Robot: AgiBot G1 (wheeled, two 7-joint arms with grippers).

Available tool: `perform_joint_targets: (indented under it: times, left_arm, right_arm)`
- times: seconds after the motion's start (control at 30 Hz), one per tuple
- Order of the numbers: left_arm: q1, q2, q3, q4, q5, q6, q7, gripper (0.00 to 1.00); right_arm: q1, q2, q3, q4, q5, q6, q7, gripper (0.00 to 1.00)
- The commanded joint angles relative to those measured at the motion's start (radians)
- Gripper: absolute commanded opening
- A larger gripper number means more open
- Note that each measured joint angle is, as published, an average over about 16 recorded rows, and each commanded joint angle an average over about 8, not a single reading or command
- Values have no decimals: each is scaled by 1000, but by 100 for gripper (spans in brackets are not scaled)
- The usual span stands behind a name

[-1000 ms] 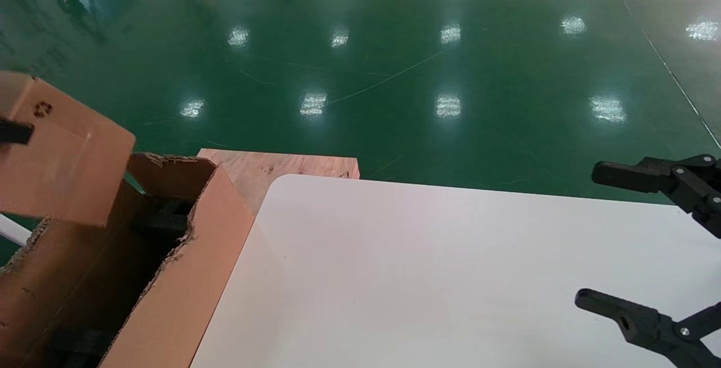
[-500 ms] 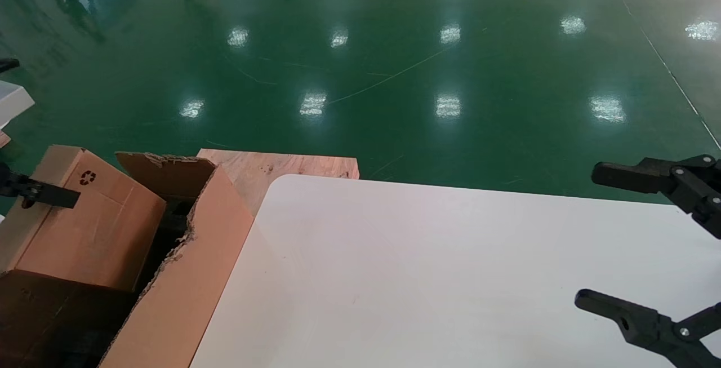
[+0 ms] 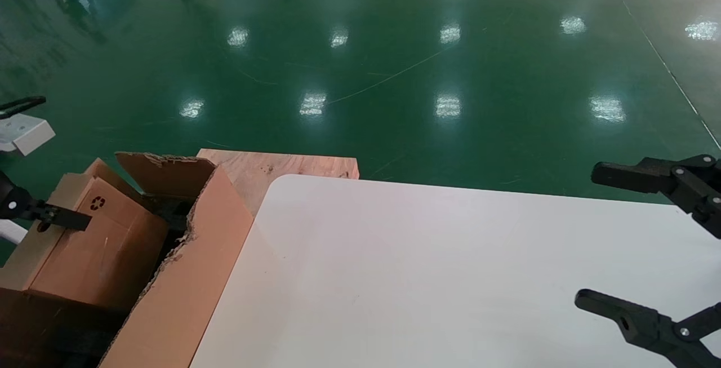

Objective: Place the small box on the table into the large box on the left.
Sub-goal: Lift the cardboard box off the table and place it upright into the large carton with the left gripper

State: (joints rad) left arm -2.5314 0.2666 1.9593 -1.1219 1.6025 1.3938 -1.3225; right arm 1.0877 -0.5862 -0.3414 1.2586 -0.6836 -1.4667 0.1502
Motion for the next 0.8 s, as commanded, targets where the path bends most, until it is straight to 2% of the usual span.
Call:
perform_joint_targets:
  times: [0.03, 0.8]
  left_arm:
    - [14, 0, 6, 18, -8, -8, 12, 0]
    - [212, 57, 45, 333, -140, -153, 293, 0]
  right_arm:
    - [0, 0, 0, 0, 0, 0, 0, 100]
    - [0, 0, 0, 0, 0, 0, 0, 100]
